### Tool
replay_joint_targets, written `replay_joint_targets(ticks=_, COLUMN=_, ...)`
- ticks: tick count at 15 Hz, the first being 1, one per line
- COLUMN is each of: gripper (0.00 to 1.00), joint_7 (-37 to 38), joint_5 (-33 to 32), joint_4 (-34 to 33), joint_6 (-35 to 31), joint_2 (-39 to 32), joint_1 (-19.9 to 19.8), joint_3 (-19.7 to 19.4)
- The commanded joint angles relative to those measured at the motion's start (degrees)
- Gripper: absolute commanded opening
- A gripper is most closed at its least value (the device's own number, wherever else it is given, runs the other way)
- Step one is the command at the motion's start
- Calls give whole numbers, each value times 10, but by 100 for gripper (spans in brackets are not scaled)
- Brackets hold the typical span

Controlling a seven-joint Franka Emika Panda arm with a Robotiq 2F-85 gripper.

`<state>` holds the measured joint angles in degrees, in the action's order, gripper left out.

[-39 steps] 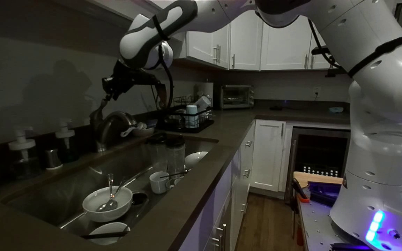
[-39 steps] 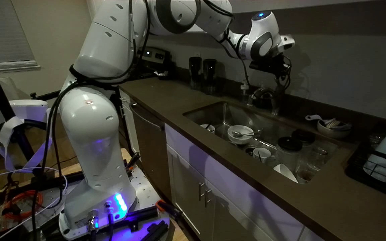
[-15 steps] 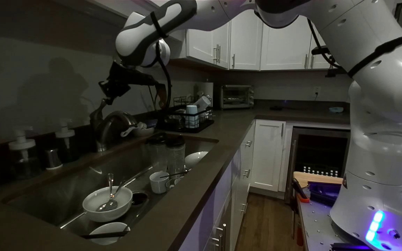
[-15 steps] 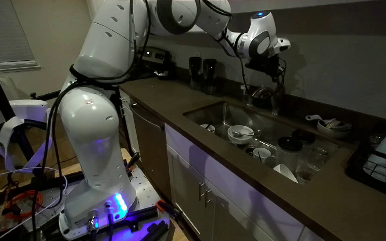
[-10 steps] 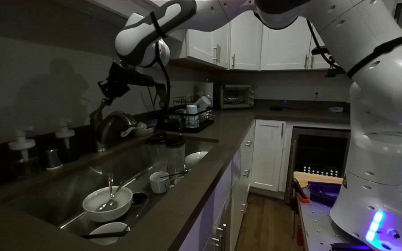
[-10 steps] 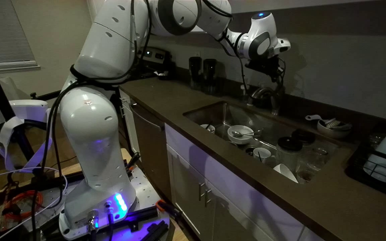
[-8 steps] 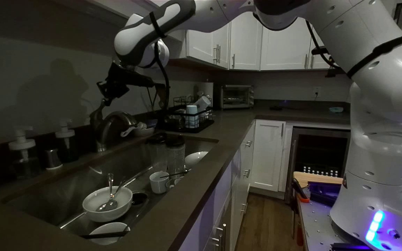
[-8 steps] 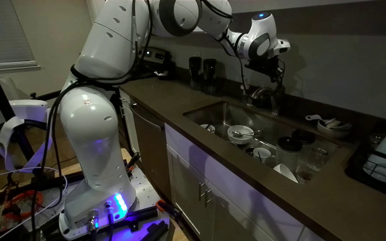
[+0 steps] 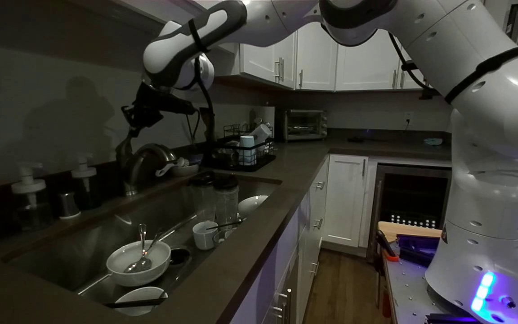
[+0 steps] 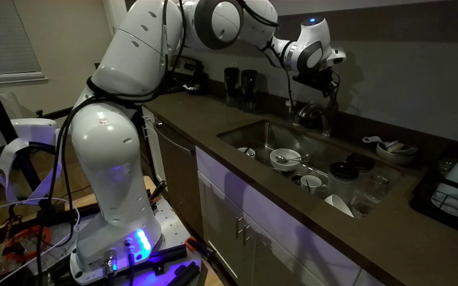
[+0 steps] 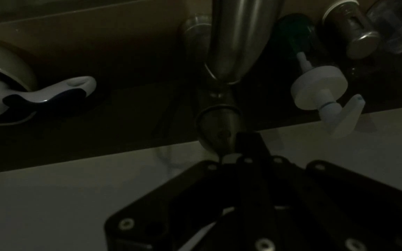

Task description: Open the tap

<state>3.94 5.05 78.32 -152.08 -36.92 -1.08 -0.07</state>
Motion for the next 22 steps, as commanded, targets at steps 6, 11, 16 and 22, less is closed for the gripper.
replay_joint_targets(ticks=6, gripper=3, joint_7=4, joint_5=-4, joint_4=-69, joint_6=-4, joint_2=-36, joint_1=-3, joint_3=-6)
replay_joint_targets(ticks=11, gripper=3, joint_7=4, joint_5=-3, joint_4=-85, joint_6=-3, joint_2=-48, joint_1=-3, joint_3=-5)
replay_joint_targets(ticks=16, gripper=3, joint_7=4, joint_5=-2, joint_4=-106, joint_6=-9, joint_2=-62, joint_1=-4, joint_3=-4)
replay_joint_targets(ticks=22, gripper=4, joint_7=7, joint_5=0, joint_4=-129, joint_6=-17, joint_2=-77, joint_1=-5, joint_3=-5)
